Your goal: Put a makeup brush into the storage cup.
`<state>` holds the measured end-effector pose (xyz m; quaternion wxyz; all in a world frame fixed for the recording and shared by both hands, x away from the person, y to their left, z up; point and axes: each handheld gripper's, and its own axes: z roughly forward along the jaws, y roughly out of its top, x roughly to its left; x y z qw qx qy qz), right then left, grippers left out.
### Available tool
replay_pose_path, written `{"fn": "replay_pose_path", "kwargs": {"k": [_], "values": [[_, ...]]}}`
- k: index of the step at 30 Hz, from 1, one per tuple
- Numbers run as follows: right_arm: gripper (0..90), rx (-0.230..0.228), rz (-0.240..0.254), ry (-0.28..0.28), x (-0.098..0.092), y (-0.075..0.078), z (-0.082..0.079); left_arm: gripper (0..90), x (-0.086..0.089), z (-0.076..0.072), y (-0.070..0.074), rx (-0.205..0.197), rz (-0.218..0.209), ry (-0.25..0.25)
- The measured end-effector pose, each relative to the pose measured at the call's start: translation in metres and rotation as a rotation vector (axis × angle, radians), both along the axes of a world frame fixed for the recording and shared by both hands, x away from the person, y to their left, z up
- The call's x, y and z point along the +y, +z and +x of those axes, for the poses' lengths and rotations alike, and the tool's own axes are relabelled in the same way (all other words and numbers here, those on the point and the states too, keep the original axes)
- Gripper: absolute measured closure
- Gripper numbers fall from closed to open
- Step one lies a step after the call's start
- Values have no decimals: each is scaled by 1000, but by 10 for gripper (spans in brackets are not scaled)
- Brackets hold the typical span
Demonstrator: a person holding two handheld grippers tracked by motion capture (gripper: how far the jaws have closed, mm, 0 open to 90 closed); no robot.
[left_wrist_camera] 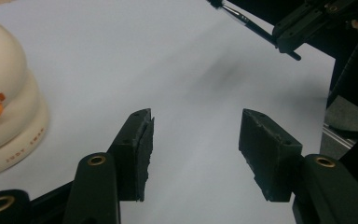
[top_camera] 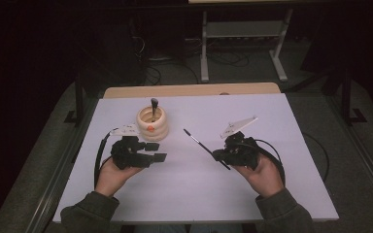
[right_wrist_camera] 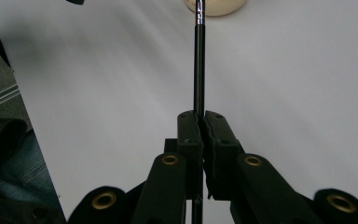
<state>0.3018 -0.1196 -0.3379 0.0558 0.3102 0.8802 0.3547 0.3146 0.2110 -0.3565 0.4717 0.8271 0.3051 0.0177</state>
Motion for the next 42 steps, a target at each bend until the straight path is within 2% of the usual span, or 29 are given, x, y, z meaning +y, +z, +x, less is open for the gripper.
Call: {"fn": "replay_pose_path", "kwargs": {"k": [12,14,22,34,39,42], "values": [[849,-35,38,54,24,11,-2,464,-12,1,3,10,-12,-34],[849,-35,30,63,28,11,-2,464,-14,1,4,16,-18,-41],[849,-39,24,96,42,6,-3,485,-21,3,2,34,-29,-72],[849,-34,41,134,56,-4,-6,545,-31,4,-1,52,-42,-126],[848,-73,40,152,59,-7,-8,568,-33,5,-2,62,-55,-132],[849,-78,39,157,60,-8,-9,589,-33,5,-3,74,-60,-134]]}}
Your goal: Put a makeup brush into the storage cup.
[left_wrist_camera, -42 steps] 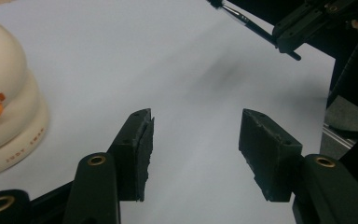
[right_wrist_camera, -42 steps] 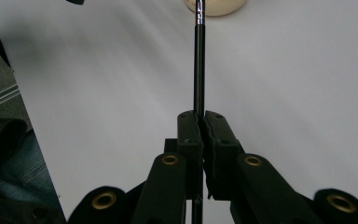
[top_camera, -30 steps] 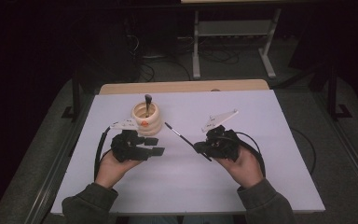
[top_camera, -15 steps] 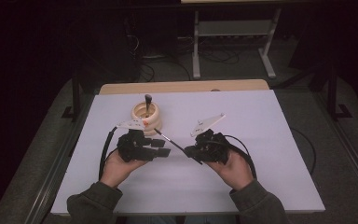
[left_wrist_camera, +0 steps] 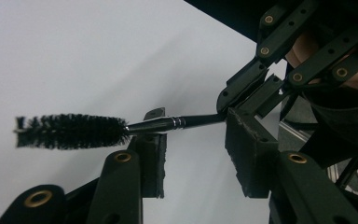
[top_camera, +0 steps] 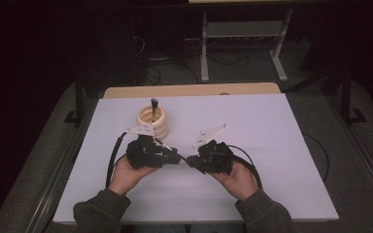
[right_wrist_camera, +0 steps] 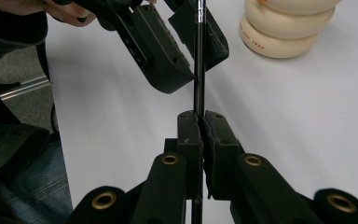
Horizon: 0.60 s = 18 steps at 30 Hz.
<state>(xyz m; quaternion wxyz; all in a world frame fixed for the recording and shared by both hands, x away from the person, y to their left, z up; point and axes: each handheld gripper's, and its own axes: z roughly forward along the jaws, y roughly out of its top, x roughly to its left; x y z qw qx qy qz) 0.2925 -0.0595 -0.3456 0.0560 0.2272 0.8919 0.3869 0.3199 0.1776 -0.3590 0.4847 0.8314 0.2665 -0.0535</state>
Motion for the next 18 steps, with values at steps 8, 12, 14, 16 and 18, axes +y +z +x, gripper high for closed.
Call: {"fn": "replay_pose_path", "kwargs": {"k": [8,12,14,16,18], "values": [[849,-17,-17,2,3,-4,-2,647,0,1,-1,14,-24,-1],[849,-31,-26,4,4,-5,-3,672,-1,2,-2,24,-35,5],[849,-28,-29,7,5,-5,-3,684,-1,2,-3,29,-38,4],[849,-34,-36,10,5,-6,-3,696,-1,1,-3,33,-42,2],[849,-39,-34,13,6,-7,-4,714,0,1,-4,29,-40,1]]}}
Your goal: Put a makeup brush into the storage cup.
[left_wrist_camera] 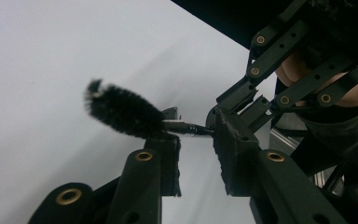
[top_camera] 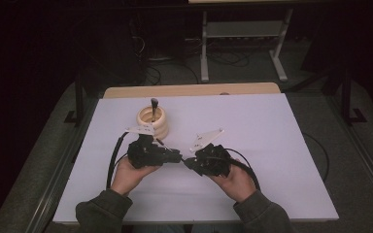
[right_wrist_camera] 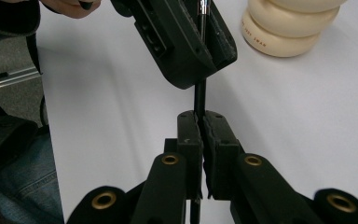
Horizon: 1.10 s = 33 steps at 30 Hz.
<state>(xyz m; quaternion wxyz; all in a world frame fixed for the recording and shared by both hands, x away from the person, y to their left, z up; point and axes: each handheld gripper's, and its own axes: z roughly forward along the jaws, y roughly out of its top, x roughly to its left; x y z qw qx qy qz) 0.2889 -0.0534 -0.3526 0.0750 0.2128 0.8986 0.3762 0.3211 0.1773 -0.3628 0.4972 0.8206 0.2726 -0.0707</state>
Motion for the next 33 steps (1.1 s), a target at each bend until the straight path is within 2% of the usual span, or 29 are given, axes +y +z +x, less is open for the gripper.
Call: {"fn": "replay_pose_path", "kwargs": {"k": [15,20,24,30,33], "values": [[849,-16,-24,5,4,-5,-2,835,-1,0,-2,22,-51,-33],[835,-10,-13,7,4,-8,0,847,-1,0,-2,13,-35,-31],[711,21,9,-2,0,-12,3,848,2,3,-2,0,-17,-19],[650,45,20,-16,-7,-19,8,849,9,8,0,-5,3,15],[615,73,35,-28,-13,-21,11,849,13,10,2,-5,17,43]]}}
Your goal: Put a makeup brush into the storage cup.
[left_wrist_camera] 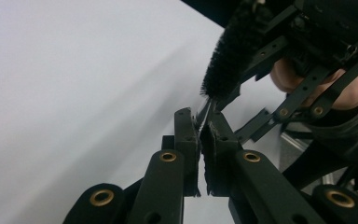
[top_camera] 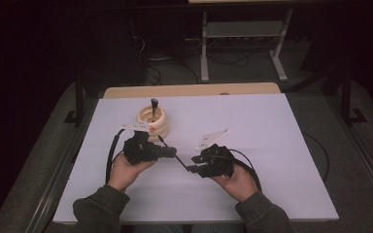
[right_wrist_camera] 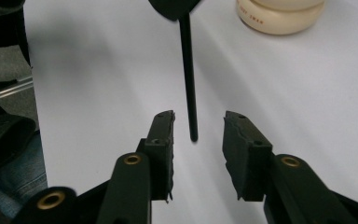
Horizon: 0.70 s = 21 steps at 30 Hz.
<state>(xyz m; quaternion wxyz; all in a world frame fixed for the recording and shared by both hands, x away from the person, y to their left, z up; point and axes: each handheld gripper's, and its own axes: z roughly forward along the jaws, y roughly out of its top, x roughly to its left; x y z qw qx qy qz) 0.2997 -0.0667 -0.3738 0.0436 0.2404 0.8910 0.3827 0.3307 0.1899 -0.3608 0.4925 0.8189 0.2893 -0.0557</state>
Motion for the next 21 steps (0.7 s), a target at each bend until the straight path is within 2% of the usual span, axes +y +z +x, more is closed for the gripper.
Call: {"fn": "replay_pose_path", "kwargs": {"k": [3,6,11,17,21], "values": [[570,25,6,-6,-5,-2,2,849,4,3,3,-2,17,13],[495,18,12,-15,-10,-4,3,848,7,4,6,-6,16,27],[454,28,18,-19,-20,-7,4,848,10,5,10,-27,44,33],[387,34,20,-58,-35,-11,4,849,13,9,16,-35,63,52],[388,38,28,-77,-47,-14,3,848,17,13,22,-48,82,61]]}}
